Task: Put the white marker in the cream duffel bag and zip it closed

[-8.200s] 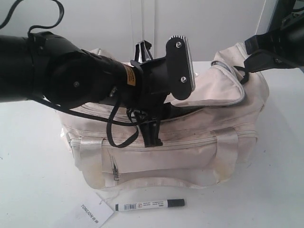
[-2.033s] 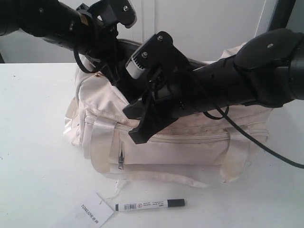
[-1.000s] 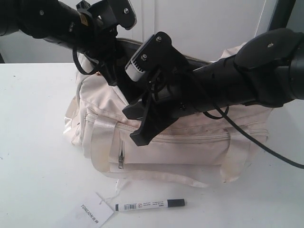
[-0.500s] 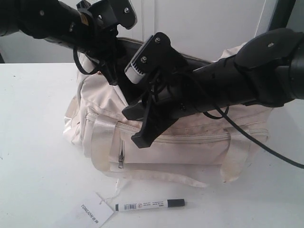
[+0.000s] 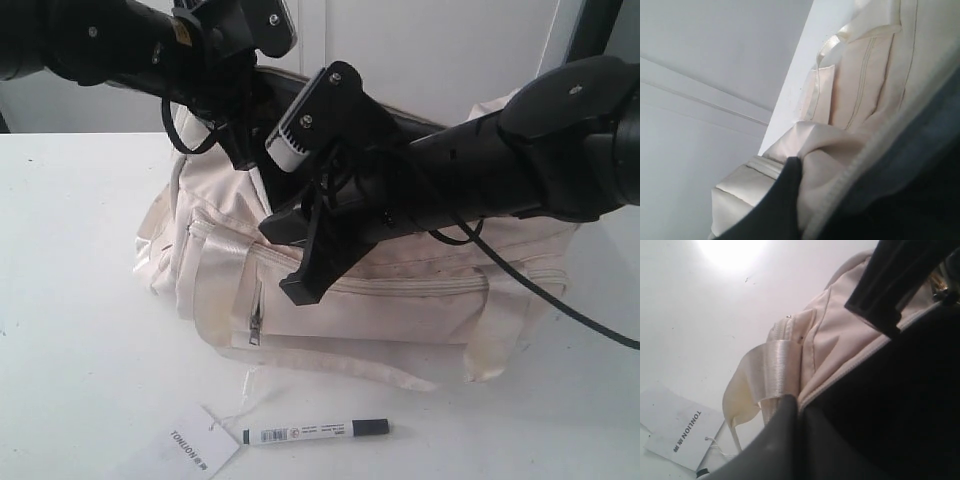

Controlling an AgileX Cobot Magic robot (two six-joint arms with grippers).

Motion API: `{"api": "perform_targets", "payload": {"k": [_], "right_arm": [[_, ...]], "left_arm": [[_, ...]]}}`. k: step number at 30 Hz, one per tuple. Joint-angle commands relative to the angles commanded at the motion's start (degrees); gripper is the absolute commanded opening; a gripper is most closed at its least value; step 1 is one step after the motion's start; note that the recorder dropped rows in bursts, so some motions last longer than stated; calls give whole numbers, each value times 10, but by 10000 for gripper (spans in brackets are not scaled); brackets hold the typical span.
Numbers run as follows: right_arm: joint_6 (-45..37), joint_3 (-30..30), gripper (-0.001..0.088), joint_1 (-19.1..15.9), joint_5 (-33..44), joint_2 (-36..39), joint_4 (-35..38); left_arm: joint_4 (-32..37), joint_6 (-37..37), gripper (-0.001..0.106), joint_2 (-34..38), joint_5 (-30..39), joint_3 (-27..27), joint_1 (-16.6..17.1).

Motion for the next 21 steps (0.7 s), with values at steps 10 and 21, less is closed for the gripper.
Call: {"api": "perform_targets", "payload": {"k": [10,21], "right_arm": [[-10,0,0,0,4,0,0],[-9,0,0,0,8,0,0]], "left_arm": [[-10,-159,0,0,128,0,0],[-184,-149,0,1,268,-51,52]]}}
